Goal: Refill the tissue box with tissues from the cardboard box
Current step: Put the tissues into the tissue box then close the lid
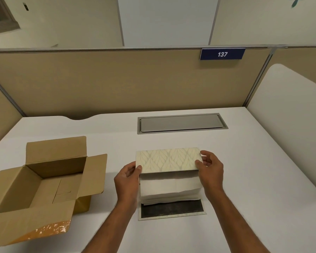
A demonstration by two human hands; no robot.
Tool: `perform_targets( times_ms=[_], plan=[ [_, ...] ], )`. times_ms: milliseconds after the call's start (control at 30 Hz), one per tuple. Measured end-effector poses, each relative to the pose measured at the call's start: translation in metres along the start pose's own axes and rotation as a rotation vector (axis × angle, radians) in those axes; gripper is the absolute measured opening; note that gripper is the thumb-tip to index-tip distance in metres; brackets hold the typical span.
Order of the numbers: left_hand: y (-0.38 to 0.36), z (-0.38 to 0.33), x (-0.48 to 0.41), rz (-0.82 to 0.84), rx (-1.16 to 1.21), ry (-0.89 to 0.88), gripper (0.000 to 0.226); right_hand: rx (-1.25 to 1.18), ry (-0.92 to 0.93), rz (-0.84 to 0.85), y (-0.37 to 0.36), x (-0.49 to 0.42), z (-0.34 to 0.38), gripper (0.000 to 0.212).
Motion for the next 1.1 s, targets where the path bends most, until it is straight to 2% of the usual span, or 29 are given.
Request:
perform_targets(
  times_ms=[200, 633, 1100],
  plan=[
    [0.018, 0.004, 0.021, 0.01, -0.071, -0.014, 0.018, 0.039, 0.033, 0.041, 0.023, 0.026, -0.01, 0.043],
    [0.04, 0.015, 0.068, 0.217, -0.505, -0.232, 0.022, 0.396, 0.184, -0.009, 0.045, 0.085, -0.055, 0.062],
    [0.045, 0.042, 0.081, 0.251, -0.577, -0.188, 0.025, 0.446, 0.158, 0.029, 0.05, 0.105, -0.086, 0.068]
  ],
)
Point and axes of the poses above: each hand's wrist, its own x-axis away from the middle knuckle, its own y-axis out of the back of the hand, z = x × y, the point moved 7 cm from there along -x, towards the middle knuckle, and after that the axes turned 11 degrees about -y, right-handed, at the moved point
